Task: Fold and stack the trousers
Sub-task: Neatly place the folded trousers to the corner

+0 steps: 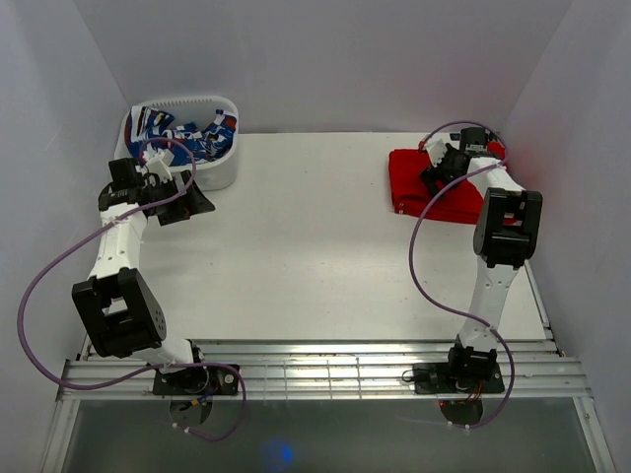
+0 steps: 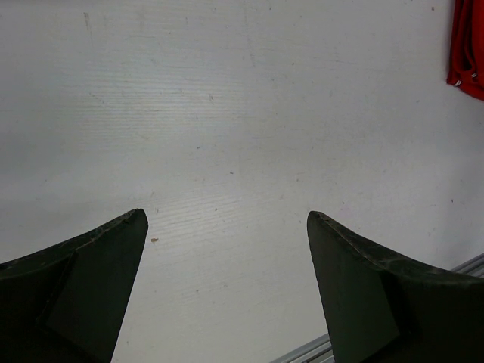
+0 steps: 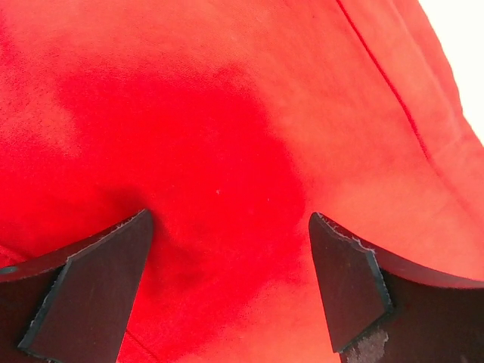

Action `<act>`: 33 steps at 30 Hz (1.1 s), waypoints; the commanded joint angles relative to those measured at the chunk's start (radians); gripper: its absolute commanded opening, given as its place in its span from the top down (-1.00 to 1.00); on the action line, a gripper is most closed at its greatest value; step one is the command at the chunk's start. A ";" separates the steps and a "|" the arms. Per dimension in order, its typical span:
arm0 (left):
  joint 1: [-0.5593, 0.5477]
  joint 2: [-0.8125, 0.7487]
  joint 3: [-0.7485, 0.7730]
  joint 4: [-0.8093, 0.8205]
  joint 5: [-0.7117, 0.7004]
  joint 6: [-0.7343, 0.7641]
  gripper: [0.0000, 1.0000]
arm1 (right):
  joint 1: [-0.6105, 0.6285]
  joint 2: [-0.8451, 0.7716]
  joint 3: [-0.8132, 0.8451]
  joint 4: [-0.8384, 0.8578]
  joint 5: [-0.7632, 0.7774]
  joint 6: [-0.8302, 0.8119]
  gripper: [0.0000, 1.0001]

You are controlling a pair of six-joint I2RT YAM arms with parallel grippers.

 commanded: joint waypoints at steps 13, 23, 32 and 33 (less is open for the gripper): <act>0.004 -0.019 0.021 -0.030 -0.010 0.032 -0.96 | -0.035 0.245 0.166 -0.145 0.160 -0.296 -0.83; 0.002 -0.046 0.036 -0.019 0.023 0.044 -0.96 | -0.065 -0.169 -0.066 -0.157 0.114 0.044 -0.93; 0.004 -0.125 -0.042 0.021 0.033 0.043 -0.96 | -0.223 -0.315 -0.291 -0.298 0.177 0.449 -0.81; 0.004 -0.125 -0.047 0.021 0.031 0.043 -0.96 | -0.226 -0.310 -0.308 -0.278 0.180 0.457 -0.81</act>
